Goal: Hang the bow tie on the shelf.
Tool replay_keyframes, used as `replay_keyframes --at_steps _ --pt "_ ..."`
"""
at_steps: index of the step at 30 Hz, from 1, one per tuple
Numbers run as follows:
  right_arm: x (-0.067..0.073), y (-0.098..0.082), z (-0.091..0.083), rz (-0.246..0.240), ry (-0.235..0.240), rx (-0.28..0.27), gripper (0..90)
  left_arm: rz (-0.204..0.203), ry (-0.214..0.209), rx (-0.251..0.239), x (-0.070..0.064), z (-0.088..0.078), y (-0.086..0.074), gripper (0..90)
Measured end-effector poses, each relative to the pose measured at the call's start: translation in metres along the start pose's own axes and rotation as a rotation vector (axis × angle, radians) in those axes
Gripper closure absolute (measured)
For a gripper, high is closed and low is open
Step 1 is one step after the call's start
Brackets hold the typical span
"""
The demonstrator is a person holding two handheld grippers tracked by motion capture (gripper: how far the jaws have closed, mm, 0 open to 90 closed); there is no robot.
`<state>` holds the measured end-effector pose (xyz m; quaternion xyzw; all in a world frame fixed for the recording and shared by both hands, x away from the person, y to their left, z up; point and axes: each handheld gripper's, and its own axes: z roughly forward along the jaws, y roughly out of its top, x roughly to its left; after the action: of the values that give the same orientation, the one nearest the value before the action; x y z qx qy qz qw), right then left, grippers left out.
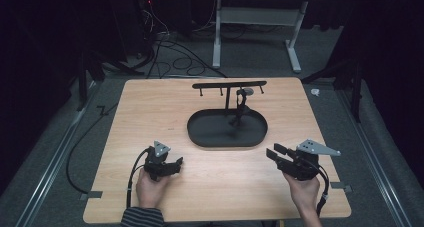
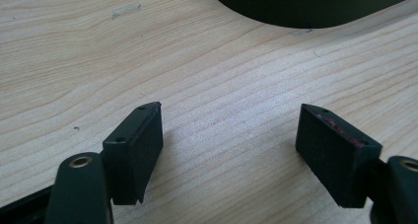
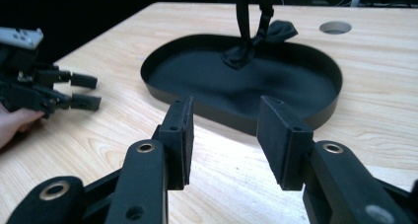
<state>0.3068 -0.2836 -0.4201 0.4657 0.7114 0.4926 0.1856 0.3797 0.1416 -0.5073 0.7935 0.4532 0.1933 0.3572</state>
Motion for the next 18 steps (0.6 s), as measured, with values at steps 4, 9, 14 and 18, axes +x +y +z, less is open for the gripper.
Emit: replay_keyframes --at_steps 4,9,14,18 --pt "0.004 -0.004 0.007 -0.007 0.008 0.019 59.5 0.000 0.000 0.000 0.000 0.000 0.000 26.6" --pt "0.007 -0.007 0.014 -0.015 0.016 0.027 59.5 0.000 0.000 0.000 0.000 0.000 0.000 26.6" --pt "0.009 -0.010 0.021 -0.020 0.014 0.045 59.5 -0.001 0.000 0.000 0.000 0.000 0.000 26.6" --pt "0.010 -0.014 0.026 -0.019 0.013 0.053 59.5 0.000 0.000 0.002 0.000 0.000 0.000 26.6"
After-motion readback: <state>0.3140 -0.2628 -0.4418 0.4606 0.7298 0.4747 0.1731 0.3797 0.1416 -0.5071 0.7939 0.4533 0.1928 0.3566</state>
